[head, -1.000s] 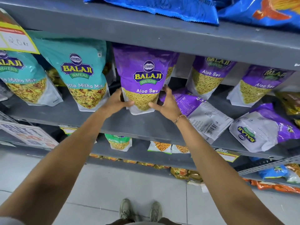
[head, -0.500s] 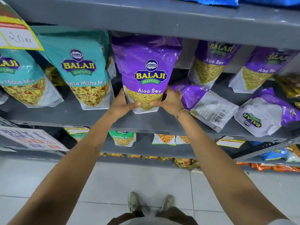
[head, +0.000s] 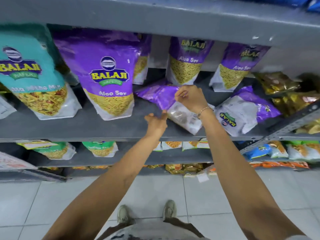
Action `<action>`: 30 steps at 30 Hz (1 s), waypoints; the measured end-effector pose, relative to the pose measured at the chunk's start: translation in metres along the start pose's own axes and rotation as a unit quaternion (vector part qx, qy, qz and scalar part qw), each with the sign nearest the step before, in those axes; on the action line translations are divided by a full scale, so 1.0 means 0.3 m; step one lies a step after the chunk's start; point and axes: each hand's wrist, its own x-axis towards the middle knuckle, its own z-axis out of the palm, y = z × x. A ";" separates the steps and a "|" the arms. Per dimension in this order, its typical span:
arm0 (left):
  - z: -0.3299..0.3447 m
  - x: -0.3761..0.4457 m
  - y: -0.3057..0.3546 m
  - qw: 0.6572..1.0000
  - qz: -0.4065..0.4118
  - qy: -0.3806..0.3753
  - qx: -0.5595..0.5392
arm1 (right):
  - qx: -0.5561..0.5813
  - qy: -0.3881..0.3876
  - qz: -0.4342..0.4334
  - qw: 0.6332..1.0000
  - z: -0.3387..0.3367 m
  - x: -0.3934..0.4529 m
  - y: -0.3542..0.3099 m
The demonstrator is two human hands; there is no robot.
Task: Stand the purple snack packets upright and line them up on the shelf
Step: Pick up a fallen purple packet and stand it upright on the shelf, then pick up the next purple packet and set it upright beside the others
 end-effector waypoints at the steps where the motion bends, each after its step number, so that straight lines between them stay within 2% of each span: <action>1: 0.053 -0.010 -0.007 1.000 -0.018 0.006 -0.003 | -0.014 0.008 0.001 1.000 -0.039 0.002 0.039; 5: 0.191 -0.032 -0.041 0.998 -0.045 0.044 0.008 | 0.005 0.001 0.054 0.999 -0.153 0.030 0.208; 9: 0.238 -0.039 -0.030 0.996 -0.049 0.077 -0.016 | -0.046 -0.155 0.096 0.982 -0.160 0.057 0.303; 11: 0.261 -0.043 -0.024 0.994 -0.044 0.099 0.002 | -0.058 -0.203 0.105 0.972 -0.149 0.059 0.320; 17: 0.295 -0.067 -0.047 0.988 0.020 0.141 0.067 | -0.071 -0.241 0.079 0.965 -0.172 0.056 0.352; 22: 0.262 -0.120 -0.072 0.973 0.149 0.129 0.122 | 0.058 -0.292 0.041 0.954 -0.235 0.017 0.382; 25: 0.226 -0.148 -0.052 0.975 0.202 0.081 0.051 | 0.179 -0.321 0.053 0.928 -0.267 0.004 0.382; 28: 0.202 -0.136 -0.017 0.960 0.271 0.063 0.039 | 0.272 -0.287 0.068 0.916 -0.248 0.012 0.380; 30: 0.187 -0.112 0.016 0.950 0.296 0.072 0.076 | 0.274 -0.268 0.071 0.921 -0.212 0.014 0.377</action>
